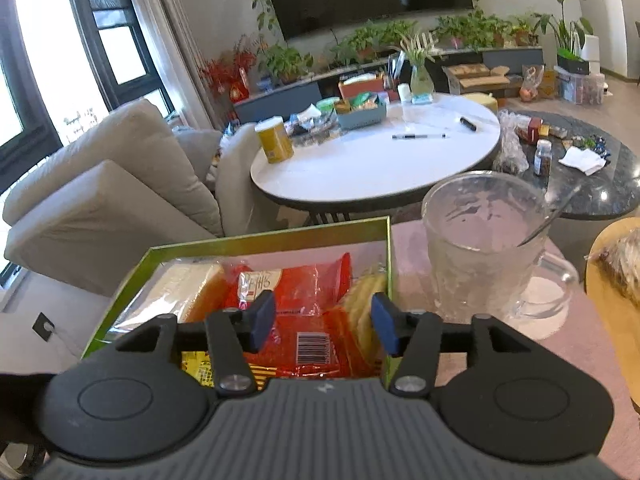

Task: Organize snacks

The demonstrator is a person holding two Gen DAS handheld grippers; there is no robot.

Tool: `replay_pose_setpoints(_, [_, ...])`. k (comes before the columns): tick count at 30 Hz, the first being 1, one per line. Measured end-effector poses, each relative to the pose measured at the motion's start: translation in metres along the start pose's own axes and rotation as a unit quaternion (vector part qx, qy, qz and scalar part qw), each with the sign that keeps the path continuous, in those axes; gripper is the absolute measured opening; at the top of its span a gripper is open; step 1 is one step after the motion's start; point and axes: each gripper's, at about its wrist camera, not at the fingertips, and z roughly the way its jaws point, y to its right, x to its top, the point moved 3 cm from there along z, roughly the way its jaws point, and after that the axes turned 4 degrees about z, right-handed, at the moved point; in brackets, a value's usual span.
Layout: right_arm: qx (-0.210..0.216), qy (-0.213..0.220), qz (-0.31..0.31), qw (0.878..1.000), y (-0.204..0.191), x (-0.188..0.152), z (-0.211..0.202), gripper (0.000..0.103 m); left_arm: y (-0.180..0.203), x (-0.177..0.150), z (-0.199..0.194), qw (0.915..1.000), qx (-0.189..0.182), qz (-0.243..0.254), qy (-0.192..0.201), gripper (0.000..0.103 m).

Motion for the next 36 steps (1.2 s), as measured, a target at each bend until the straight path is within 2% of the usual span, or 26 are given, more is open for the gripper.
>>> replay_pose_setpoints(4, [0.006,0.008,0.003,1.000,0.000,-0.001,-0.014,0.056,0.002,-0.018,0.021,0.9988,-0.002,-0.004,-0.049,0.075])
replay_pose_setpoints(5, [0.008,0.009,0.003,1.000,0.000,0.000,-0.015,0.056,0.002,-0.021,0.028,0.9983,0.004,-0.006,-0.057,0.070])
replay_pose_setpoints(6, [0.010,0.012,0.003,1.000,-0.001,0.000,-0.019,0.056,0.002,-0.024,0.034,0.9978,0.009,-0.005,-0.066,0.054])
replay_pose_setpoints(7, [0.011,0.014,0.000,1.000,-0.002,-0.001,-0.021,0.057,0.003,-0.026,0.040,0.9971,0.011,-0.006,-0.075,0.052])
replay_pose_setpoints(8, [0.013,0.016,-0.004,1.000,-0.003,-0.002,-0.025,0.057,0.002,-0.027,0.040,0.9977,0.012,-0.008,-0.067,0.049])
replay_pose_setpoints(9, [0.013,0.018,-0.007,1.000,-0.002,0.000,-0.026,0.057,0.003,-0.027,0.040,0.9974,0.008,-0.005,-0.071,0.043])
replay_pose_setpoints(11, [0.011,0.023,-0.013,1.000,-0.002,0.000,-0.030,0.057,0.003,-0.026,0.035,0.9974,-0.001,-0.012,-0.071,0.042])
replay_pose_setpoints(15, [0.010,0.034,-0.009,0.999,0.001,0.004,-0.036,0.057,0.004,-0.015,0.008,0.9992,-0.015,-0.019,-0.032,0.042])
replay_pose_setpoints(19, [0.015,0.044,-0.011,0.999,0.001,0.005,-0.045,0.057,0.011,0.013,-0.019,0.9987,-0.042,-0.015,0.024,0.042])
replay_pose_setpoints(23, [0.014,0.046,-0.005,0.999,0.002,0.001,-0.050,0.057,0.030,0.049,-0.012,0.9968,-0.049,0.018,0.061,0.042])
replay_pose_setpoints(31, [0.003,0.051,0.022,0.998,0.023,0.001,-0.053,0.057,0.065,0.103,0.054,0.9938,-0.096,0.022,0.052,0.042])
replay_pose_setpoints(36, [0.001,0.047,0.041,0.998,0.036,0.000,-0.051,0.057,0.074,0.109,0.074,0.9949,-0.081,0.031,0.052,0.055])
